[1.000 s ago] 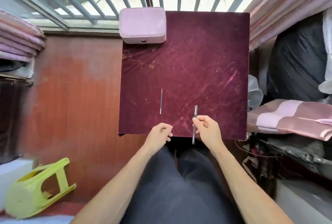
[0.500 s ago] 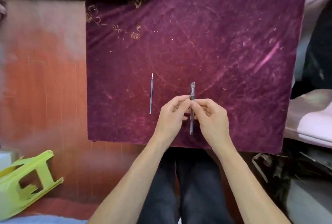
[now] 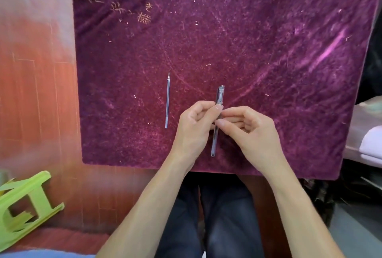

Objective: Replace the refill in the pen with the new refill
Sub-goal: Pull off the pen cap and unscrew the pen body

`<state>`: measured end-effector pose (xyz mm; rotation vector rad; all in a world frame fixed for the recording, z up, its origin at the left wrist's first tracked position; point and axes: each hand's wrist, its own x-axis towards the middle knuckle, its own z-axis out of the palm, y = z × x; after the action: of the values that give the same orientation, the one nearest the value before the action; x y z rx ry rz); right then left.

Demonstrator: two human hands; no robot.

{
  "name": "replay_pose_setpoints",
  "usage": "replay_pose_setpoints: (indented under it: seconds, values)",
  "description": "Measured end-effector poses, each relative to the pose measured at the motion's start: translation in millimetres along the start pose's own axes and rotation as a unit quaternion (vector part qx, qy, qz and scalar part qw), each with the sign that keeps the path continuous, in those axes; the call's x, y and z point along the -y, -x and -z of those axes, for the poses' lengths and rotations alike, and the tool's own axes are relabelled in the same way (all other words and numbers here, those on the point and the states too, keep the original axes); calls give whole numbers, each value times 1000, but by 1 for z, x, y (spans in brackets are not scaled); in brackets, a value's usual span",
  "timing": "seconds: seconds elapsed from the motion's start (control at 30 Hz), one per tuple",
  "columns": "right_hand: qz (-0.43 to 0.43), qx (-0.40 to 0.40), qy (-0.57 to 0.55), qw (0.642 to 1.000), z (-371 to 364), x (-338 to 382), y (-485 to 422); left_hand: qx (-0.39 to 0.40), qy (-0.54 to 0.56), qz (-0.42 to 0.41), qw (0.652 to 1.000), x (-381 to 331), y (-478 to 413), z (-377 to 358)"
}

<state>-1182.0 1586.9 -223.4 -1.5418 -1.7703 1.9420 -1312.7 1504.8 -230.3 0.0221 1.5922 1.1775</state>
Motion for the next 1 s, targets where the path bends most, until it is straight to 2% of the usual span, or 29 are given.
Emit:
replay_pose_setpoints:
  seconds: [0.23, 0.6, 1.0]
  values:
    - [20, -34, -66, 997, 17, 14, -22, 9, -18, -25, 999, 1, 1, 2]
    - [-10, -15, -100, 995, 4, 7, -32, 22, -20, -33, 999, 5, 2, 2]
    - [-21, -19, -245, 969, -13, 3, -29, 67, -39, -40, 996, -5, -4, -2]
